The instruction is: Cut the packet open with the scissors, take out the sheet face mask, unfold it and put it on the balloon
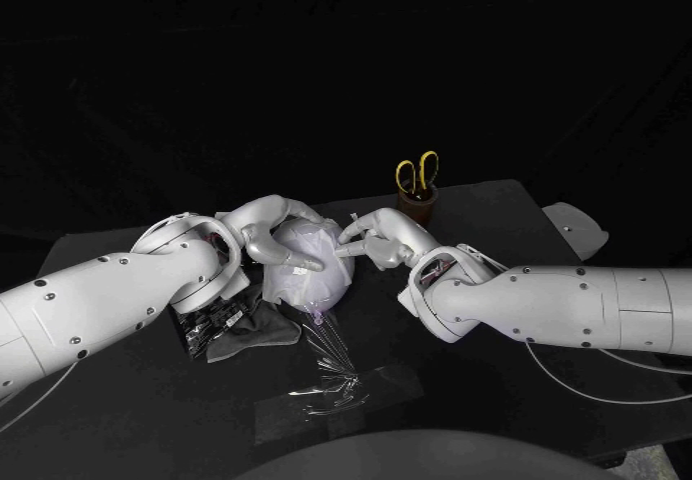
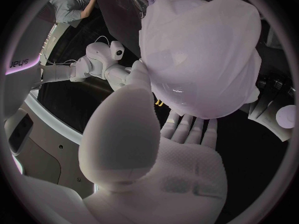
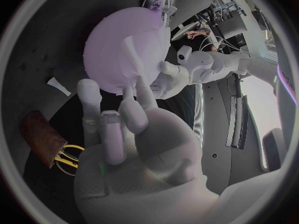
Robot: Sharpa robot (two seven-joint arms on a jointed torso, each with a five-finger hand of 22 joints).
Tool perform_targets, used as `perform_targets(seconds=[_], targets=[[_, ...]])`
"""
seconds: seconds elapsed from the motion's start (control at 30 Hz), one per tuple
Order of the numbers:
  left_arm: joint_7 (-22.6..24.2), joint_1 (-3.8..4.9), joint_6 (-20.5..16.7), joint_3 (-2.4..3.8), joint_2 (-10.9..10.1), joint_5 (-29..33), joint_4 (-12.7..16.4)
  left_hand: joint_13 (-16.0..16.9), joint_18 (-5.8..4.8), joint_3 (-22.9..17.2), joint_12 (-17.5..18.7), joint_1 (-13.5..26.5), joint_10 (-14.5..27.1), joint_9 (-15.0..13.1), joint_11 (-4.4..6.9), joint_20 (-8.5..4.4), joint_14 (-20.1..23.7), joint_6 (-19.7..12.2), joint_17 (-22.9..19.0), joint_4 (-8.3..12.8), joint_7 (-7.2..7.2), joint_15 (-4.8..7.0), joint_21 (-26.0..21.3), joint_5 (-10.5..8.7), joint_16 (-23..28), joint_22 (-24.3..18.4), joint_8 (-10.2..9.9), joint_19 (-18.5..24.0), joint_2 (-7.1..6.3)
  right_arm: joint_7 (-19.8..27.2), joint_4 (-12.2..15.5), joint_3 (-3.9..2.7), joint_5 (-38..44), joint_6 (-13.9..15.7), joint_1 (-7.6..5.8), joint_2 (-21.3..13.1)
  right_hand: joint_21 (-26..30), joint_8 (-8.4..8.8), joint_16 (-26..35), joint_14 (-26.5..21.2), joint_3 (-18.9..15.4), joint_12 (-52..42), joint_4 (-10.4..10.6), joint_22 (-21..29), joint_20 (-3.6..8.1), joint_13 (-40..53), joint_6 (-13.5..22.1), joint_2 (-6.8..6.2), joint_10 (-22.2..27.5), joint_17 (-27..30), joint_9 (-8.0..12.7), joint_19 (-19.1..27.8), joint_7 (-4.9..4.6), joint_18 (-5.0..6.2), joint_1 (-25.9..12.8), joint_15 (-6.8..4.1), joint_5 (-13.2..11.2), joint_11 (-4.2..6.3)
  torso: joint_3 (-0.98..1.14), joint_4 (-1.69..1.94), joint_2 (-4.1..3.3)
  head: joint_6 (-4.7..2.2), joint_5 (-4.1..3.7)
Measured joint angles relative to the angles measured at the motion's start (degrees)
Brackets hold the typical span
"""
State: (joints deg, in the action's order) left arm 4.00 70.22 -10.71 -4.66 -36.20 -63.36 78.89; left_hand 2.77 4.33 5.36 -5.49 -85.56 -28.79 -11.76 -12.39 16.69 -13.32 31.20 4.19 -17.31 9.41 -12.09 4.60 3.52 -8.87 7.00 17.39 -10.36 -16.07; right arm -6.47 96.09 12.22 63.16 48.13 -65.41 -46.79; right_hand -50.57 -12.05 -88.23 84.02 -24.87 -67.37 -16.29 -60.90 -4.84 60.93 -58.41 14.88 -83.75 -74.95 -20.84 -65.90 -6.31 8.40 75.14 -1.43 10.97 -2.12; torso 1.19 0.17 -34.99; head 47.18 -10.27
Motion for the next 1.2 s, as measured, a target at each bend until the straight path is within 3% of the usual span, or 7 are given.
perform_targets(seconds=[0.23, 0.4, 0.73, 1.0, 1.2], targets=[[0.0, 0.00, 0.0, 0.00, 0.0, 0.1, -0.1, 0.0, 0.00, 0.0, 0.0, 0.0, 0.0, 0.0, 0.00, 0.00, 0.0, 0.0, 0.0, 0.0, 0.00, 0.00, 0.0, 0.00, 0.0, 0.0, 0.0, 0.0, 0.00, -0.1, -0.2, -0.01, 0.9, 0.0, 0.06, 0.4, -0.6, 0.00, -0.4, -0.1, 1.4, -0.3, -0.4, -0.8, 0.62, 0.0, -3.0, 2.21, 0.0, 0.0, -0.3, -0.6, 1.18, -0.02, 2.5, -0.94, -2.4, 0.83, 0.00, 0.01, -0.01, 0.13, 0.00], [0.0, 0.00, 0.0, 0.00, 0.0, 0.1, -0.1, 0.0, 0.00, 0.0, 0.0, 0.0, 0.0, 0.0, 0.00, 0.00, 0.0, 0.0, 0.0, 0.0, 0.00, 0.00, 0.0, 0.00, 0.0, 0.0, 0.0, 0.0, 0.00, -0.2, -0.2, -0.01, 1.6, -0.1, 0.09, 0.6, -1.2, -0.31, -0.4, -0.4, 4.3, -0.4, -0.3, -1.4, 0.93, 0.1, -4.8, 2.05, 0.3, 0.0, -0.5, -0.9, 1.99, -0.03, 4.5, -1.25, -3.0, 1.31, -0.01, 0.03, -0.01, 0.21, 0.04], [0.0, 0.00, 0.1, 0.00, 0.0, 0.2, -0.1, 0.0, 0.00, 0.0, 0.0, -0.2, 0.0, 0.0, 0.00, 0.00, 0.0, 0.0, 0.0, 0.0, 0.00, 0.00, 0.0, 0.00, 0.0, 0.0, 0.0, 0.0, 0.24, -0.2, -0.5, -0.03, 2.5, -0.3, 0.12, 0.9, -2.1, 0.00, -0.8, -0.3, 7.3, -0.4, -0.3, -2.1, 1.14, 0.0, -5.8, 1.70, 0.5, 0.1, -0.5, -1.1, 2.48, -0.09, 5.6, -1.35, -3.9, 1.51, -0.02, 0.02, -0.02, 0.37, 0.09], [0.0, 0.00, 0.1, 0.00, 0.0, 0.3, -0.1, 0.0, 0.00, 0.0, 0.0, -0.2, 0.0, 0.1, 0.00, 0.00, 0.0, 0.0, 0.0, 0.0, 0.00, 0.00, 0.0, 0.00, 0.0, 0.0, 0.0, 0.0, 0.24, 0.0, -0.9, -0.03, 2.8, -0.1, 0.14, 1.0, -3.7, -0.16, -1.1, -0.5, 12.3, -0.4, -0.1, -3.6, 1.66, -0.1, -6.3, 1.09, 0.5, 0.0, -1.2, -2.1, 2.27, -0.50, 6.5, -1.55, -7.8, 1.51, -0.02, 0.01, -0.02, 0.48, 0.00], [0.0, 0.01, 0.1, 0.00, 0.0, 0.4, 0.0, 0.0, 0.00, 0.0, 0.3, -0.2, 0.0, 0.1, 0.00, 0.00, 0.0, 0.0, -0.1, 0.0, 0.00, 0.00, 0.0, 0.00, 0.2, 0.0, 0.0, 0.0, 0.24, 0.2, -1.2, -0.03, 2.9, 0.5, 0.17, 1.0, -4.8, -0.15, -1.5, -0.5, 15.1, -0.4, 1.2, -4.8, 1.75, -2.1, -6.5, 0.94, 0.5, 0.0, -1.2, -2.6, 2.14, -0.86, 6.6, -1.55, -8.2, 1.51, 0.00, 0.01, -0.02, 0.63, -0.07]])
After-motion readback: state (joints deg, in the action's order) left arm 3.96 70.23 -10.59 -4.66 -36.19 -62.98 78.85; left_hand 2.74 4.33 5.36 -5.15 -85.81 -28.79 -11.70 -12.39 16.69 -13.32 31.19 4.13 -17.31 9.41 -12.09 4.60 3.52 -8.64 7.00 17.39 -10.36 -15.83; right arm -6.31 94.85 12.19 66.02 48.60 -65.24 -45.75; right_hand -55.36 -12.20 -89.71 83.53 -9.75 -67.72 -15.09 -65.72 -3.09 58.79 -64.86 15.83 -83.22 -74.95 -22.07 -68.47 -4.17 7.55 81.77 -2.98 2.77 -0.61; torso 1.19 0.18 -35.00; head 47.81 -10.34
